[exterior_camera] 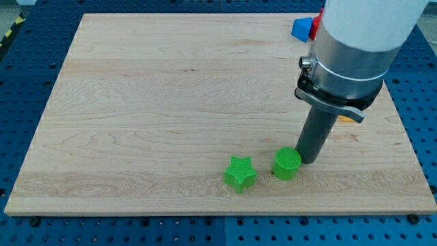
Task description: Push the yellow heart into the green star
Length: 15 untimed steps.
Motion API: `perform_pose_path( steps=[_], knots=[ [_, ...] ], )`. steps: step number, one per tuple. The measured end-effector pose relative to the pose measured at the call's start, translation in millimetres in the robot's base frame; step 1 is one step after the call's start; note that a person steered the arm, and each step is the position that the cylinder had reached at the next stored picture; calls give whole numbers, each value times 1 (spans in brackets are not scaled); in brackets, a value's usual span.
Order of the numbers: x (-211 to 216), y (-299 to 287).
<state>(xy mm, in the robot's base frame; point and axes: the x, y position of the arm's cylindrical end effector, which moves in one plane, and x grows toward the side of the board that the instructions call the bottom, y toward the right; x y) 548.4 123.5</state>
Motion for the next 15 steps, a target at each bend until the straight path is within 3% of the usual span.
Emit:
perform_pose_path(
  steps=[1,3,5,7,11,13,15],
  knots=[
    [0,-4],
    [-139,-2],
    [-190,87],
    [-192,185],
    [-154,96],
    [-110,62],
    [-105,14]
  ],
)
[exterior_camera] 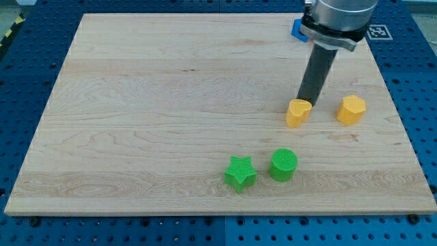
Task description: Push the yellow heart into the green star
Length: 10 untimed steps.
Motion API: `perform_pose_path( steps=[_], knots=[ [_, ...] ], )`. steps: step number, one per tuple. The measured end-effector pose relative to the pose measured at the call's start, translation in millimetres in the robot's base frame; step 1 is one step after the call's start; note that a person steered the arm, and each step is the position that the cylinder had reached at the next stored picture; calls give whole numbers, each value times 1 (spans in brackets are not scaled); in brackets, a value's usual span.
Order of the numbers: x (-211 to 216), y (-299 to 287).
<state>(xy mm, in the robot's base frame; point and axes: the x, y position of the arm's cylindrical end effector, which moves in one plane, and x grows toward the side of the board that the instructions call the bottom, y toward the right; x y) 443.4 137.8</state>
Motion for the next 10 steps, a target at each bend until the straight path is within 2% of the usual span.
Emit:
perform_pose_path(
  steps=[2,5,7,9,10],
  knots=[
    [39,-8],
    [50,-50],
    [63,-55],
    [115,-50],
    [116,-72]
  ],
)
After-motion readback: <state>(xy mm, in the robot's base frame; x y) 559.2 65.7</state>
